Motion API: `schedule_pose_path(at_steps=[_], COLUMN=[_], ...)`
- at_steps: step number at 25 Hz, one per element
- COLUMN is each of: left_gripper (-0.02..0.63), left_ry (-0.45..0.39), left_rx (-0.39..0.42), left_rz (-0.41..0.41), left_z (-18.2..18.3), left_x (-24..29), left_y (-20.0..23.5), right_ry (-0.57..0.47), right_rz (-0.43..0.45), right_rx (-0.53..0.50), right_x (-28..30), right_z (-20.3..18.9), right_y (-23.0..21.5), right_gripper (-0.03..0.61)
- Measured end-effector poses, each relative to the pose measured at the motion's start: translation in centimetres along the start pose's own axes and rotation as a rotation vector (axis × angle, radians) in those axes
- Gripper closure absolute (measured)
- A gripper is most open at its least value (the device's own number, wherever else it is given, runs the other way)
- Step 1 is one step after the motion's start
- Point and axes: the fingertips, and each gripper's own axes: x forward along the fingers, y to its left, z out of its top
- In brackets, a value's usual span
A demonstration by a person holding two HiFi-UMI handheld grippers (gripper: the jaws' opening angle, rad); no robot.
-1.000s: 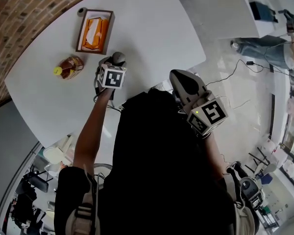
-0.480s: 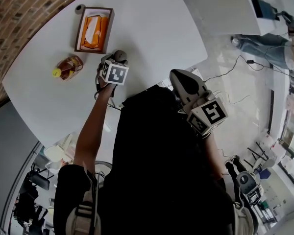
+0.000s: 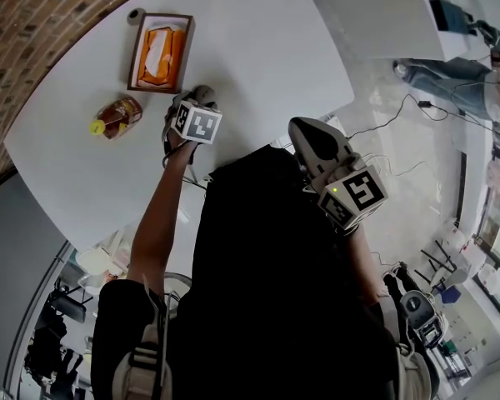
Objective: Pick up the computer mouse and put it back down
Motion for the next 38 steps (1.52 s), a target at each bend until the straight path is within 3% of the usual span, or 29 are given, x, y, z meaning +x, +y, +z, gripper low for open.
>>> schedule_pose_path(at_steps=[15,29,38], left_gripper=[0.301,0.304,0.364], left_ry=[-0.028,-0.159,-0.307], left_rx=[-0.005,-0.042,-0.088], left_rz=[-0.016,0.002,0.029], left_z=[0.8,2.0,3.7], left_x=[-1.1,-6.5,-12.1], left_y=[-0.8,-2.6,-5.1], right_ry=[-0.026,-0.08,-0.113], right_rz=[-0.004,0.053,0.1], right_rx=[0.013,-0.012,-0.031], right_x=[-1.0,-2.3,-3.6], right_z=[0.3,1.0,1.3], right_y=[-0.6,-1.2,-2.0], right_gripper=[0.561,0.561,0.563])
